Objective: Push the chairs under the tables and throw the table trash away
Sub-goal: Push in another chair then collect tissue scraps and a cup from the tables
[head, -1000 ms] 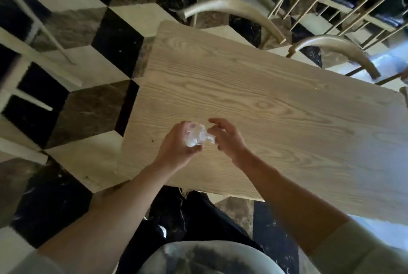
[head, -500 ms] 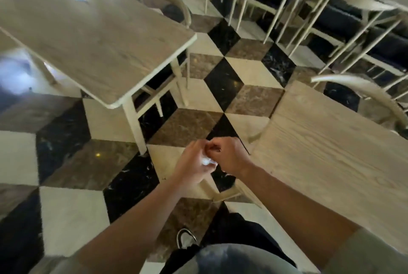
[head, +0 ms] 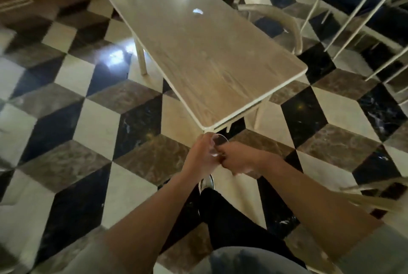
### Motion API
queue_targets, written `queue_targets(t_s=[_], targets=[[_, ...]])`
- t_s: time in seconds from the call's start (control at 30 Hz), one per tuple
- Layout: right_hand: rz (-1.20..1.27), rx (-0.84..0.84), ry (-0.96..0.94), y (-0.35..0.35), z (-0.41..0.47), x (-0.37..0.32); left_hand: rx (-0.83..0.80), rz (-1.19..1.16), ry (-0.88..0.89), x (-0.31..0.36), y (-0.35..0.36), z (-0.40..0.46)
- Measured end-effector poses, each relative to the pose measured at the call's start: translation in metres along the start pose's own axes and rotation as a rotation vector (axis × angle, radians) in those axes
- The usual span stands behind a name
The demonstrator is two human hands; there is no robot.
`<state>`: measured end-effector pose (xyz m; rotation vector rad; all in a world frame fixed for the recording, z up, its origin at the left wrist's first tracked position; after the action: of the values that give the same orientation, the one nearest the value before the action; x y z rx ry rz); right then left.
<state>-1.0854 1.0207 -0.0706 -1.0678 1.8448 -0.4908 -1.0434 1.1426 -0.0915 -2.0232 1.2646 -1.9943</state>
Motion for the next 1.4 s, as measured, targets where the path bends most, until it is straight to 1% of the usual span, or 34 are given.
queue_targets(t_s=[0.1, 0.2, 0.27, 0.37, 0.43, 0.53, 0.6, 0.67, 0.73, 0.8, 0.83, 0.9, 0.97, 1.07, 1.1, 1.2, 1.27, 1.33, 1.4], targets=[[0.019, -0.037, -0.059, -0.021, 0.072, -0.017, 0.033, 0.116, -0.043, -0.018, -0.045, 0.058], [-0.031, -0.100, -0.135, -0.045, 0.133, -0.042, -0.016, 0.208, -0.053, -0.031, -0.091, 0.110], [-0.042, -0.108, -0.203, -0.059, 0.168, -0.062, -0.025, 0.265, -0.058, -0.036, -0.122, 0.137], [-0.041, -0.090, -0.241, -0.088, 0.225, -0.099, 0.062, 0.330, -0.099, -0.048, -0.174, 0.179], [0.000, -0.074, -0.258, -0.096, 0.249, -0.116, 0.069, 0.337, -0.114, -0.053, -0.197, 0.195], [0.125, -0.011, -0.321, -0.115, 0.301, -0.142, 0.143, 0.294, -0.144, -0.072, -0.246, 0.233], [0.220, 0.077, -0.369, -0.127, 0.324, -0.152, 0.199, 0.229, -0.149, -0.083, -0.270, 0.249], [0.274, 0.160, -0.383, -0.137, 0.359, -0.167, 0.193, 0.182, -0.143, -0.103, -0.296, 0.273], [0.341, 0.242, -0.353, -0.153, 0.387, -0.178, 0.197, 0.165, -0.142, -0.121, -0.318, 0.301], [0.418, 0.339, -0.278, -0.170, 0.411, -0.187, 0.211, 0.124, -0.156, -0.131, -0.339, 0.327], [0.460, 0.393, -0.226, -0.179, 0.422, -0.190, 0.189, 0.108, -0.151, -0.135, -0.348, 0.340], [0.568, 0.504, -0.101, -0.201, 0.446, -0.197, 0.089, 0.096, -0.134, -0.146, -0.369, 0.371], [0.663, 0.594, 0.026, -0.220, 0.466, -0.189, 0.022, 0.098, -0.116, -0.147, -0.384, 0.398], [0.781, 0.715, 0.194, -0.244, 0.495, -0.165, -0.025, 0.085, -0.098, -0.153, -0.404, 0.451], [0.792, 0.729, 0.243, -0.247, 0.501, -0.156, -0.044, 0.086, -0.086, -0.153, -0.408, 0.460], [0.798, 0.790, 0.474, -0.269, 0.529, -0.097, -0.144, 0.078, -0.027, -0.147, -0.405, 0.525], [0.743, 0.824, 0.628, -0.288, 0.544, -0.055, -0.150, 0.122, -0.019, -0.146, -0.403, 0.564], [0.674, 0.823, 0.716, -0.315, 0.562, -0.014, -0.140, 0.177, -0.010, -0.148, -0.406, 0.601], [0.620, 0.833, 0.780, -0.349, 0.591, 0.021, -0.165, 0.212, -0.013, -0.158, -0.411, 0.646]])
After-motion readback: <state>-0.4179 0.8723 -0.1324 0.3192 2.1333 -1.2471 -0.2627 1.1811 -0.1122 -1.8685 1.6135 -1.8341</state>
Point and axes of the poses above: each hand's wrist, its own z-axis towards the middle knuckle, its own y-axis out of the palm, x = y × z, the point moved 4 cm from there along z, towards the middle knuckle, and after that the axes turned 6 degrees about x, right-handed, at the moved point
